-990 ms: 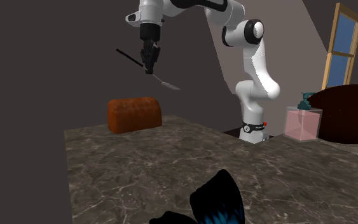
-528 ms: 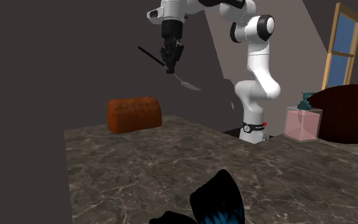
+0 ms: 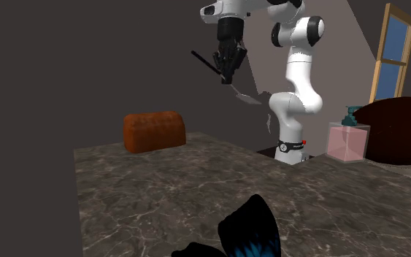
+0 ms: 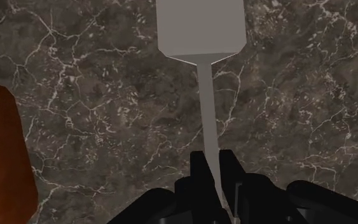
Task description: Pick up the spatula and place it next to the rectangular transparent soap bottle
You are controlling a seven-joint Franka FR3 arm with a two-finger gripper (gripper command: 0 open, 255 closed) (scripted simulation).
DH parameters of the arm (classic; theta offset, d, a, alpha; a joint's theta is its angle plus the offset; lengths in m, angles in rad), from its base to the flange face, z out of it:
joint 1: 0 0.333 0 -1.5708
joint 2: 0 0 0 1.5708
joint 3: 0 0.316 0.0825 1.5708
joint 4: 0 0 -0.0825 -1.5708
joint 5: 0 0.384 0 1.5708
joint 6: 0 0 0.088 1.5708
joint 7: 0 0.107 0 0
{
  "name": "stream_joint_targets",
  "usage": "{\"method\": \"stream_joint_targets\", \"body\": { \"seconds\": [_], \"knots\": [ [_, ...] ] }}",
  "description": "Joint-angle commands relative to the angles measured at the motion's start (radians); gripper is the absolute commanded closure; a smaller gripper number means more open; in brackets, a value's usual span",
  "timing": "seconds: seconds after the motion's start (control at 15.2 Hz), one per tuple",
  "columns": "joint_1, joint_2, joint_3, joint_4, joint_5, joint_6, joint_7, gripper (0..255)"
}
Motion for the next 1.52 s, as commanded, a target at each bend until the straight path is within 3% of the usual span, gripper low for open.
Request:
{"method": "stream_joint_targets", "body": {
  "seconds": [0.0,0.73,1.45],
  "knots": [
    [0.021,-0.032,0.025,-0.039,0.001,0.007,0.046,255],
    [0.130,-0.111,0.175,-0.118,0.019,0.004,0.301,255],
    [0.237,-0.063,0.343,-0.056,0.018,-0.015,0.577,255]
  ]
}}
